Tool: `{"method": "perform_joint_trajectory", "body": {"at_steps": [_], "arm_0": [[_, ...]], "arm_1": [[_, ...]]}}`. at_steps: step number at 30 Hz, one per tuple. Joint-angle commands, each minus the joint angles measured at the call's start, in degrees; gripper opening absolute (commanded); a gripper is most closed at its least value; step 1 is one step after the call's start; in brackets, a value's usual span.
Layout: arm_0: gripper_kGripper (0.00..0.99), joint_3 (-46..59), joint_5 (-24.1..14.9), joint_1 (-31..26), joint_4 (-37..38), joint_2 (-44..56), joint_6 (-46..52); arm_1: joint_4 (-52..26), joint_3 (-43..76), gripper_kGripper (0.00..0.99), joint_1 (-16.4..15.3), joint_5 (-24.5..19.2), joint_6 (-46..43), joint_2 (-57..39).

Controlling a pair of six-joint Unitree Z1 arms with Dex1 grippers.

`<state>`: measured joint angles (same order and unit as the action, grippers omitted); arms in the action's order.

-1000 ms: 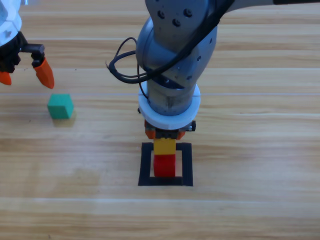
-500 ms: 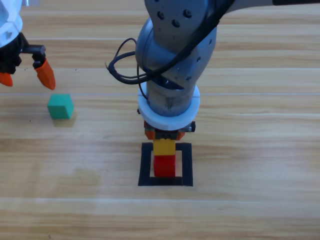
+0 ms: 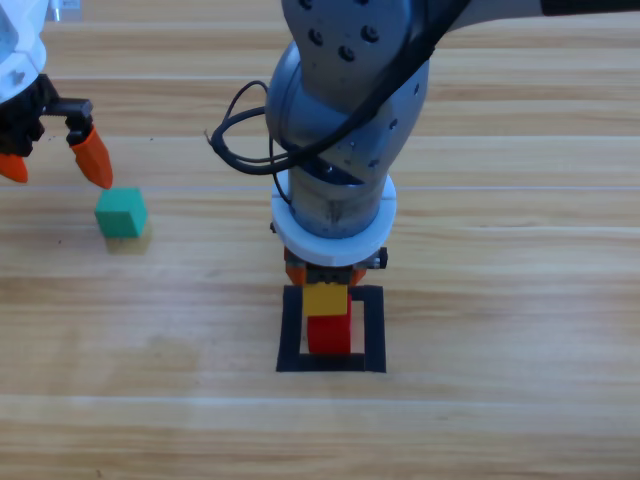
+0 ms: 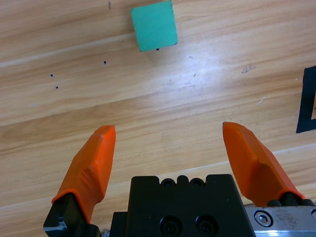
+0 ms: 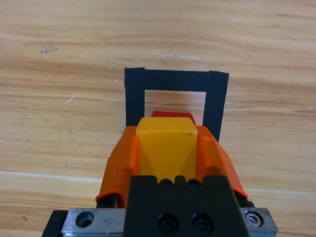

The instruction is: Stack the blocks in the rectangular block: red at the bottom, yellow in the middle, green on top

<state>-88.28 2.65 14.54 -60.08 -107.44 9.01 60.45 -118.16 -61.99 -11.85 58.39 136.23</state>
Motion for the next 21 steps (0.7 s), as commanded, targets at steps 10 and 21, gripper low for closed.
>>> {"method": "perform_joint_trajectory", "body": {"at_steps": [10,21], "arm_0": [[0.923,1.89,1.13,-0.04,0.49,0.92,-0.58],[0.923,1.71,0.87,-0.04,0.67,-0.31,-0.93]], "arm_1": [[-0.51,1.88,0.015,-1.20,-0.02,0.94,4.66],[-0.51,2.32,0.043,-1.20,-0.11,0.85,4.57]]}}
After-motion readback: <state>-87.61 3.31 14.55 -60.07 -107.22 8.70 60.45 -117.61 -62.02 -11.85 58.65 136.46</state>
